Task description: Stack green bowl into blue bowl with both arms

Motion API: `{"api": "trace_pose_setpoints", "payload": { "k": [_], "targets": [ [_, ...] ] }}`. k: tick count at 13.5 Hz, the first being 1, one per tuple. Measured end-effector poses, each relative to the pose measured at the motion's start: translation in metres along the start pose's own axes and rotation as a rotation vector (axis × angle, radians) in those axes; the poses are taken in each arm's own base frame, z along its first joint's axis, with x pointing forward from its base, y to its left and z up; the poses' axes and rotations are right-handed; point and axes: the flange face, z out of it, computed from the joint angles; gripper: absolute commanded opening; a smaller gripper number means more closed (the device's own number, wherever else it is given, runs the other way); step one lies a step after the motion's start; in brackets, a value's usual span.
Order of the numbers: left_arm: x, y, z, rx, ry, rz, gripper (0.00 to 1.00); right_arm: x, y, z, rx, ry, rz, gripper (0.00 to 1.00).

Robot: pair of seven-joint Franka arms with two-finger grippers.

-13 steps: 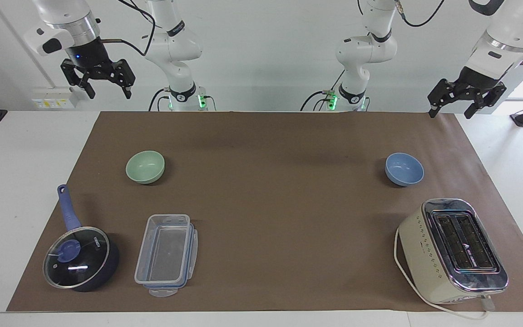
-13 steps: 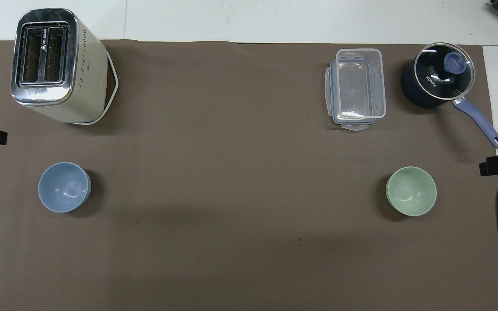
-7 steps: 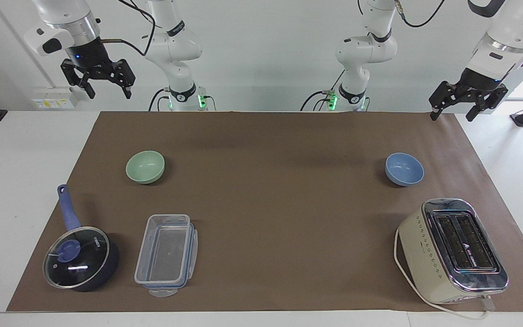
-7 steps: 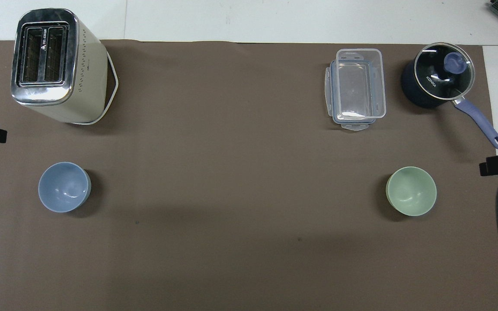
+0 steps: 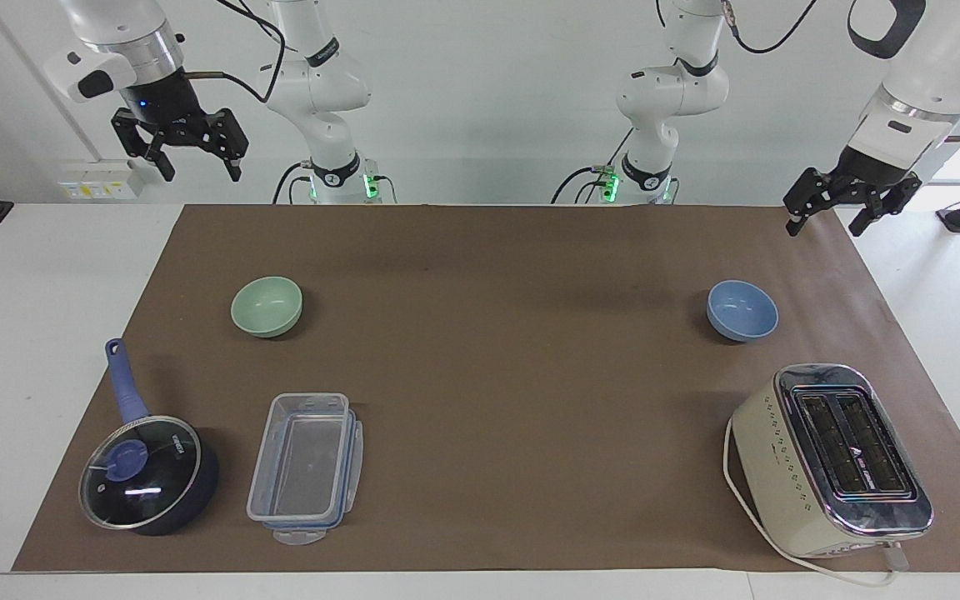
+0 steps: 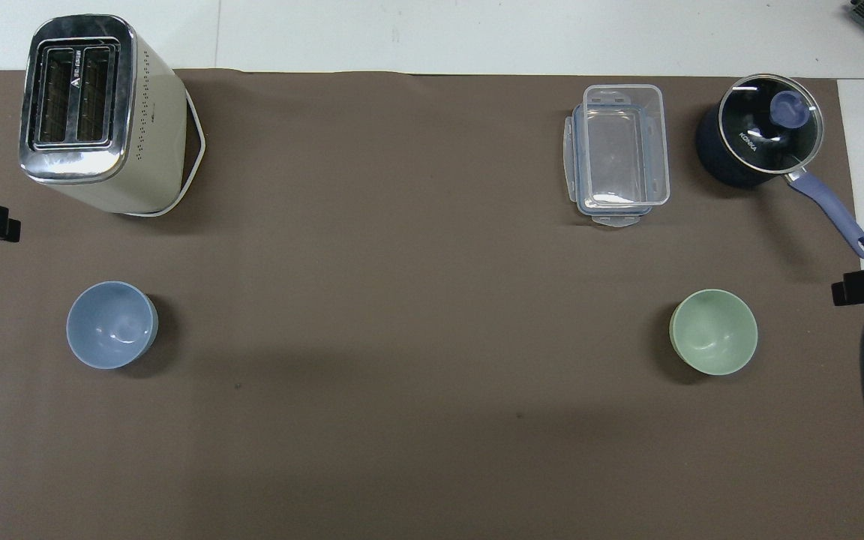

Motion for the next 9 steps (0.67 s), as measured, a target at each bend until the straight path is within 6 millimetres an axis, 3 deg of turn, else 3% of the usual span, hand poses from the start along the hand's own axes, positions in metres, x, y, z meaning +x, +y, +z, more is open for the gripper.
{"api": "trace_pose_setpoints", "payload": {
  "k": [6, 9],
  "targets": [
    [-0.002, -0.033, 0.042, -0.021, -0.016, 0.051, 1.00, 0.000, 0.000, 0.000, 0.000, 0.000, 0.000, 1.00],
    [-0.006, -0.059, 0.076, -0.056, -0.011, 0.082, 1.00, 0.000, 0.000, 0.000, 0.000, 0.000, 0.000, 1.00]
  ]
}}
